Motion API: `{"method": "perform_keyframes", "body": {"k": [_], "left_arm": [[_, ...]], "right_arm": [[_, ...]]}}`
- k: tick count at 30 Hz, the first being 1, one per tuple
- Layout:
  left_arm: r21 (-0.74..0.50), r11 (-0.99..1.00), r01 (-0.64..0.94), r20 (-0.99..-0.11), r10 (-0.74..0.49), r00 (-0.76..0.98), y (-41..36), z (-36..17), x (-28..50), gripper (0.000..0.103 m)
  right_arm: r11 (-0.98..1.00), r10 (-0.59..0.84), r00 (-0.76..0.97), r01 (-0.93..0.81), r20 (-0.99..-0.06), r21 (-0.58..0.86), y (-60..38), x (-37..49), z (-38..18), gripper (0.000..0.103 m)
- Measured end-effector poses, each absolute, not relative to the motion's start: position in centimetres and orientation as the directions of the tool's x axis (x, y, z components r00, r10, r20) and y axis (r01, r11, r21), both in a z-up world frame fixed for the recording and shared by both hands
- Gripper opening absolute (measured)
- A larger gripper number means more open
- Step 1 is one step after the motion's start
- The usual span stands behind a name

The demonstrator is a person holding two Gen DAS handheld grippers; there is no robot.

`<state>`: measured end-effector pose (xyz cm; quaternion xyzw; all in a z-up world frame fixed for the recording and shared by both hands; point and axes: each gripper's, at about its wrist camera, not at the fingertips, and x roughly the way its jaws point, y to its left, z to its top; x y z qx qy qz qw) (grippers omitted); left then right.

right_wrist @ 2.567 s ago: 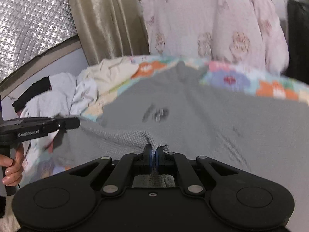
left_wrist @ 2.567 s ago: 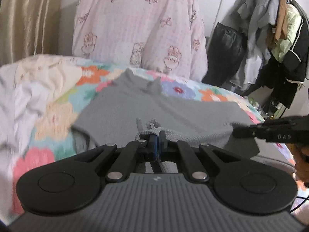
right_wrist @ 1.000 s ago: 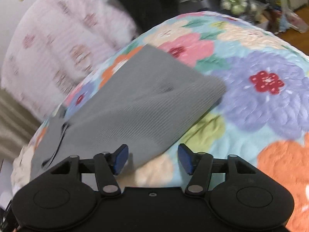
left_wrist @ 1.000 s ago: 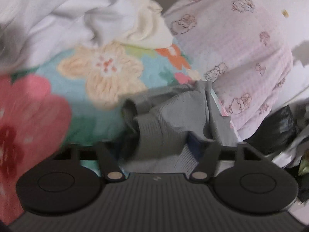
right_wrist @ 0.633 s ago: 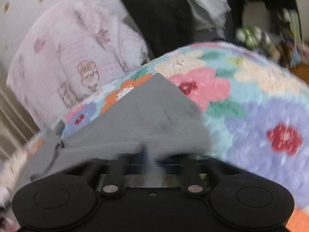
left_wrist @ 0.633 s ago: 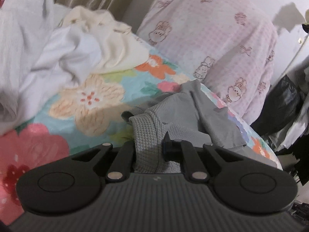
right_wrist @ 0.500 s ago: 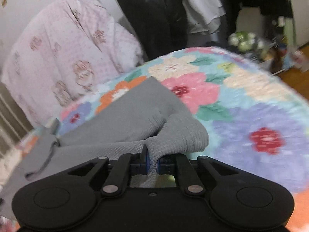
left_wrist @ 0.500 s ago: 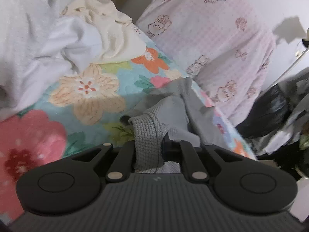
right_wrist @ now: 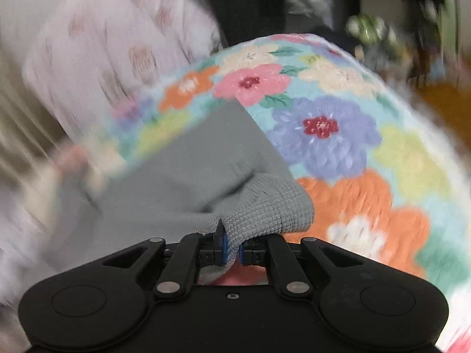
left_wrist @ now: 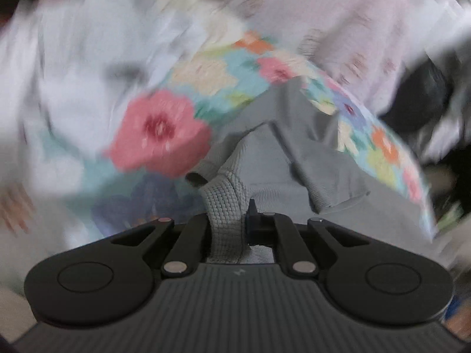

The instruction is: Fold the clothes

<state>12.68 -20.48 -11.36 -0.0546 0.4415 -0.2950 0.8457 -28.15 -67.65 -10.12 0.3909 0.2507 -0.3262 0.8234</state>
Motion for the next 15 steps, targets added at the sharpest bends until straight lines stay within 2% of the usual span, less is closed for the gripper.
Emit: {"method": "perform_keyframes", "body": {"k": [2,4,7,9,10,11,12,13,14,15], "left_arm": [[-0.299,0.836,0.46,-0.757,-0.501,0.419,-21.3,-11.7,12.1,0.005],[-0.299,0.854,0.425,-0.818,-0.459,0.348,-21.5,-13.7,12.7,0.005],[-0.207,0.876,0.436,-0.866,-0.371,0.335,-21.9,-15.9,12.3,0.007],[-0.164,0.883,0.44,-0.878,-0.334,0.343,-22.0,-16.2,11.8,0.014],[-0.147,0.886,0.439,-0.884,-0.317,0.344,-21.9,-15.9,11.7,0.016],[-0.138,0.894,0.426,-0.879,-0.308,0.363,-21.3,-15.0,11.6,0.025],[-0.128,0.902,0.413,-0.875,-0.299,0.382,-20.8,-14.2,11.5,0.029],[-0.105,0.908,0.406,-0.86,-0.288,0.422,-20.1,-12.9,11.3,0.031],[-0.083,0.914,0.398,-0.843,-0.277,0.461,-19.3,-11.7,11.0,0.035],[-0.061,0.919,0.389,-0.825,-0.266,0.499,-18.6,-10.4,10.7,0.039]], "right_arm": [[0.521,-0.347,0.67,0.72,-0.656,0.459,-67.2,-28.6,-8.6,0.008],[0.544,-0.349,0.613,0.749,-0.709,0.379,-67.3,-28.0,-9.2,0.008],[0.557,-0.327,0.518,0.781,-0.79,0.282,-67.7,-27.4,-12.1,0.008],[0.569,-0.297,0.455,0.791,-0.84,0.227,-67.9,-27.1,-14.6,0.01],[0.589,-0.287,0.397,0.791,-0.872,0.166,-67.7,-26.8,-15.6,0.016],[0.608,-0.283,0.332,0.787,-0.9,0.099,-67.2,-26.4,-16.2,0.029],[0.628,-0.29,0.27,0.777,-0.918,0.031,-66.5,-26.1,-16.3,0.032],[0.65,-0.33,0.231,0.758,-0.915,-0.043,-65.5,-25.9,-15.6,0.036],[0.669,-0.385,0.207,0.734,-0.899,-0.118,-64.4,-25.8,-14.5,0.045],[0.672,-0.423,0.211,0.725,-0.881,-0.149,-63.8,-25.9,-13.4,0.051]]}}
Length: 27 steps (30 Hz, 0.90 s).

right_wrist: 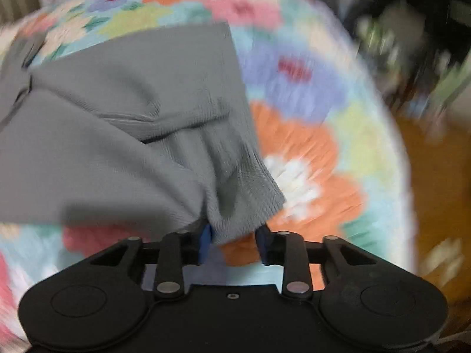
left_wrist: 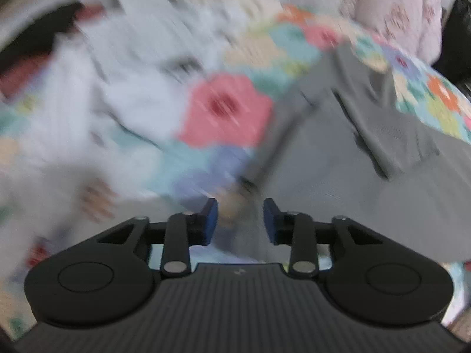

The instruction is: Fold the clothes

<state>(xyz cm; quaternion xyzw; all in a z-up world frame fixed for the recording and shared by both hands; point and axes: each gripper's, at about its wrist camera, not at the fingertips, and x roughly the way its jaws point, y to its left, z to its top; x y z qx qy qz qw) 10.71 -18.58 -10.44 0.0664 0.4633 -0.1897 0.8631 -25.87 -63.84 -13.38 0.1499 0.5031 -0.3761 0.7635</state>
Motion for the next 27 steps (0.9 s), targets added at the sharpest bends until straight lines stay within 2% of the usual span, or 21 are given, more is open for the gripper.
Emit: {"method": "perform_keyframes", "body": {"k": [3,6,8,10,14,15,18,20,21,25,27], "left_arm": [[-0.134,0.906,0.4,-0.801,-0.337,0.495,-17.7,-8.5,11.0,0.041],[-0.235,0.866,0.442,-0.779,-0.44,0.447,-19.7,-8.5,11.0,0.041],[-0.273,0.827,0.491,-0.756,-0.5,0.422,-21.7,-8.6,10.9,0.043],[-0.27,0.772,0.576,-0.744,-0.546,0.384,-24.6,-9.4,11.4,0.049],[-0.314,0.713,0.628,-0.753,-0.589,0.293,-28.4,-11.4,13.7,0.055],[-0.332,0.699,0.633,-0.756,-0.599,0.265,-29.2,-12.0,14.2,0.058],[-0.404,0.69,0.601,-0.77,-0.611,0.183,-31.5,-14.5,16.1,0.058],[-0.458,0.682,0.571,-0.772,-0.623,0.125,-32.8,-16.0,17.0,0.058],[-0.474,0.676,0.564,-0.772,-0.628,0.103,-33.4,-16.6,17.3,0.058],[-0.334,0.742,0.582,-0.832,-0.522,0.189,-35.7,-17.5,16.8,0.059],[-0.305,0.749,0.589,-0.829,-0.513,0.223,-36.2,-17.9,16.4,0.06]], "right_arm": [[0.661,-0.502,0.269,0.732,-0.822,-0.164,-63.0,-26.4,-9.8,0.054],[0.621,-0.44,0.418,0.781,-0.795,0.066,-64.8,-26.3,-8.1,0.058],[0.577,-0.414,0.47,0.798,-0.78,0.175,-66.1,-25.1,-8.3,0.071],[0.559,-0.368,0.486,0.797,-0.793,0.229,-67.2,-23.2,-10.0,0.081],[0.499,-0.229,0.488,0.802,-0.842,0.329,-68.5,-20.8,-14.4,0.08],[0.459,-0.211,0.503,0.808,-0.838,0.369,-69.0,-20.9,-15.1,0.08],[0.289,-0.164,0.582,0.8,-0.797,0.525,-70.6,-22.2,-16.3,0.081],[0.196,-0.12,0.606,0.791,-0.786,0.58,-71.8,-22.2,-17.0,0.081],[0.18,-0.11,0.603,0.794,-0.79,0.581,-72.3,-22.0,-17.0,0.081],[0.213,-0.193,0.502,0.86,-0.843,0.463,-73.5,-18.5,-16.8,0.081],[0.247,-0.218,0.5,0.859,-0.838,0.449,-73.4,-16.3,-17.1,0.062]]}}
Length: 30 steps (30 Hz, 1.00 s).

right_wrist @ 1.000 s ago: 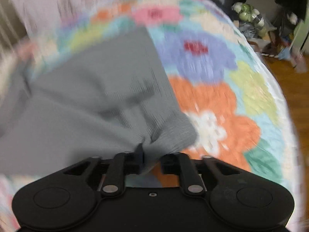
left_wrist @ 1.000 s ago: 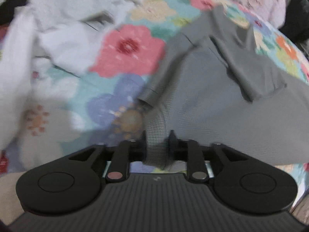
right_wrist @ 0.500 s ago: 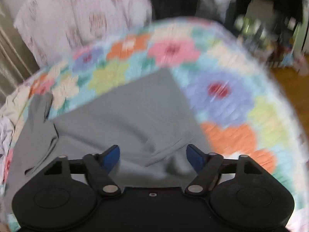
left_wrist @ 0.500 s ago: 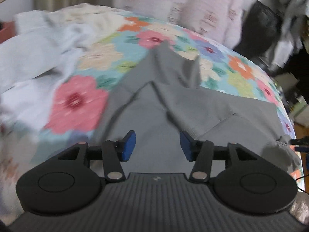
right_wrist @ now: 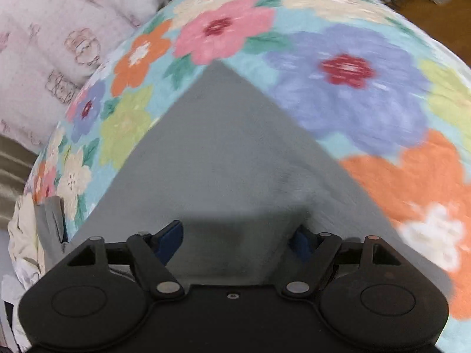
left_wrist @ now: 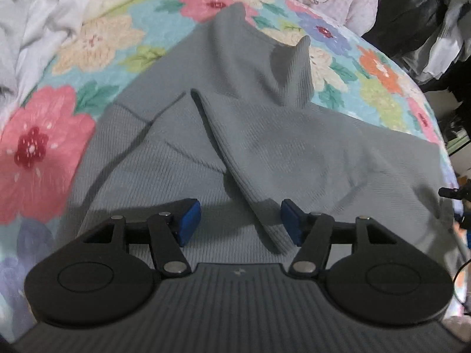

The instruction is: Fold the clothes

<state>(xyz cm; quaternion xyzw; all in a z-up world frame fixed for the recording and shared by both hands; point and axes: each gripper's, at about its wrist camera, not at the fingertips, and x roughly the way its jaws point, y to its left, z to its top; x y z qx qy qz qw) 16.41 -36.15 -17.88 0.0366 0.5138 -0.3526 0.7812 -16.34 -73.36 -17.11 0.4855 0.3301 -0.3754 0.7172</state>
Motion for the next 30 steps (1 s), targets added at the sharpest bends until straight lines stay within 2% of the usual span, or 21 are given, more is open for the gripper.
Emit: {"method": "perform_keyframes", "body": {"k": [1,2,5,8,10,11,14,15,16,17,18,19,23,27,30], "left_arm": [[-0.322,0.747,0.582,-0.821,-0.526,0.221,-36.0,-18.0,16.4,0.06],[-0.339,0.745,0.575,-0.814,-0.539,0.218,-35.9,-18.1,16.4,0.061],[-0.39,0.727,0.566,-0.778,-0.589,0.219,-35.1,-18.0,16.6,0.061],[-0.447,0.682,0.578,-0.741,-0.645,0.188,-35.7,-18.1,16.6,0.061],[-0.501,0.66,0.56,-0.727,-0.672,0.141,-36.2,-18.5,16.6,0.065],[-0.536,0.65,0.539,-0.717,-0.687,0.116,-36.3,-18.8,16.4,0.069],[-0.594,0.641,0.486,-0.694,-0.714,0.093,-36.9,-20.1,16.3,0.071],[-0.594,0.641,0.486,-0.695,-0.713,0.092,-37.2,-20.3,16.4,0.068],[-0.593,0.642,0.486,-0.697,-0.712,0.091,-37.6,-20.6,16.6,0.06],[-0.592,0.643,0.486,-0.698,-0.71,0.09,-38.0,-20.8,16.7,0.027],[-0.596,0.644,0.48,-0.702,-0.708,0.078,-38.1,-20.9,16.9,0.01],[-0.6,0.645,0.473,-0.706,-0.705,0.066,-38.3,-21.1,17.2,0.003],[-0.54,0.665,0.516,-0.681,-0.706,0.196,-37.3,-19.0,16.8,0.001],[-0.54,0.661,0.521,-0.607,-0.735,0.302,-35.8,-15.3,17.6,0.001],[-0.511,0.676,0.531,-0.583,-0.726,0.364,-36.1,-12.8,19.6,0.001]], "right_arm": [[0.27,-0.255,0.483,0.867,-0.838,0.418,-72.9,-15.5,-17.2,0.025],[0.294,-0.295,0.458,0.879,-0.838,0.377,-72.4,-14.7,-17.2,0.006],[0.363,-0.416,0.439,0.883,-0.797,0.297,-71.9,-13.5,-16.6,0.006],[0.417,-0.491,0.491,0.858,-0.72,0.3,-73.4,-13.1,-15.1,0.006],[0.423,-0.514,0.531,0.84,-0.674,0.339,-74.6,-13.6,-14.9,0.006],[0.419,-0.517,0.536,0.838,-0.667,0.349,-74.8,-13.9,-15.1,0.006],[0.398,-0.503,0.53,0.843,-0.682,0.362,-75.2,-14.3,-16.1,0.006],[0.393,-0.502,0.535,0.841,-0.68,0.371,-75.3,-14.4,-16.1,0.006],[0.39,-0.503,0.544,0.836,-0.672,0.385,-75.4,-14.5,-16.1,0.006],[0.389,-0.506,0.55,0.833,-0.664,0.393,-75.3,-14.7,-16.1,0.006],[0.394,-0.512,0.553,0.831,-0.657,0.393,-75.1,-14.7,-16.0,0.006],[0.402,-0.516,0.554,0.83,-0.653,0.387,-75.1,-14.6,-16.0,0.006],[0.42,-0.518,0.58,0.813,-0.629,0.403,-74.7,-15.1,-15.7,0.006],[0.416,-0.527,0.625,0.781,-0.576,0.466,-74.8,-16.4,-14.8,0.006],[0.427,-0.526,0.661,0.75,-0.536,0.505,-75.3,-16.9,-14.4,0.006]]}}
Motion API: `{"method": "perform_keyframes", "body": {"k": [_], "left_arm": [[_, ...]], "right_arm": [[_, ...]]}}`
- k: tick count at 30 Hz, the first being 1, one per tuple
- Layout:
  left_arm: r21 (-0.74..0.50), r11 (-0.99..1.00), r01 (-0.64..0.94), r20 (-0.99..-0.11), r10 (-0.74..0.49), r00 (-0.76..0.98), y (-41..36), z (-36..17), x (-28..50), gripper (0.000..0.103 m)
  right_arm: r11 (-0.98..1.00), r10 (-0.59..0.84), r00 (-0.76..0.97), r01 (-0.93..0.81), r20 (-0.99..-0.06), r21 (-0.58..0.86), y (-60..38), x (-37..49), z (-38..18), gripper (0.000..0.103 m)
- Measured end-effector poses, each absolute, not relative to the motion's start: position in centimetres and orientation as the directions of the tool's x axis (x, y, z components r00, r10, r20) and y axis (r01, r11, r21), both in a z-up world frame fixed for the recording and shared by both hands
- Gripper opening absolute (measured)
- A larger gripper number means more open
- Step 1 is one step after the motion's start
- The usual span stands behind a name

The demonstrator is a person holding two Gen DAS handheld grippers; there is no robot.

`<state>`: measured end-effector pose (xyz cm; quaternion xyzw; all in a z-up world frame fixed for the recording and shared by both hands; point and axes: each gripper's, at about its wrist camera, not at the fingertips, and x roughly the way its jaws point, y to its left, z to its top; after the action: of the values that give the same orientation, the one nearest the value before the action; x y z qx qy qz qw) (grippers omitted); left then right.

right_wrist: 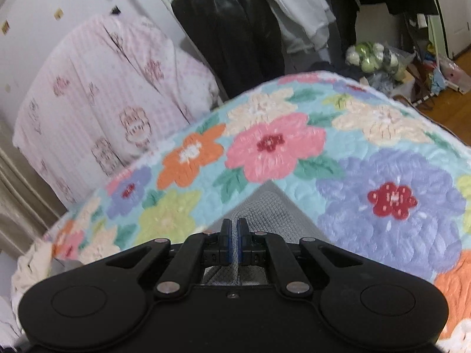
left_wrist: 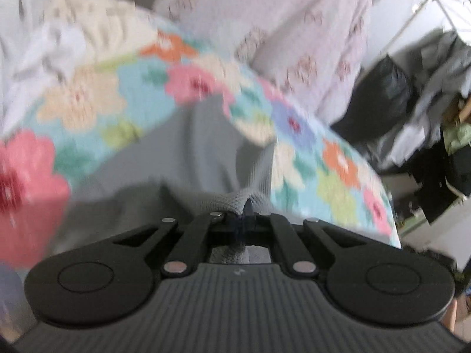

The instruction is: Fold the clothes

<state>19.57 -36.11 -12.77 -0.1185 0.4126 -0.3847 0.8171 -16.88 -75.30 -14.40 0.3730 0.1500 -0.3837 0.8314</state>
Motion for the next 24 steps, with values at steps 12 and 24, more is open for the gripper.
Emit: {"method": "perform_keyframes", "body": {"k": [12,24], "left_arm": [[-0.461,0.72,0.519,-0.567,-0.689,0.452,-38.6,-10.3,25.7,0.001],[-0.38,0.793,0.476,-0.683,-0.588,0.433,-44.7,-13.1,30.5,0.007]], "right_arm": [[0.321,-0.549,0.622,0.773,-0.558,0.546,-79.4,-17.0,-16.0,0.006],[0.38,-0.583,0.587,0.808,-0.561,0.45,-79.3,-14.9,-15.3,0.048]]}}
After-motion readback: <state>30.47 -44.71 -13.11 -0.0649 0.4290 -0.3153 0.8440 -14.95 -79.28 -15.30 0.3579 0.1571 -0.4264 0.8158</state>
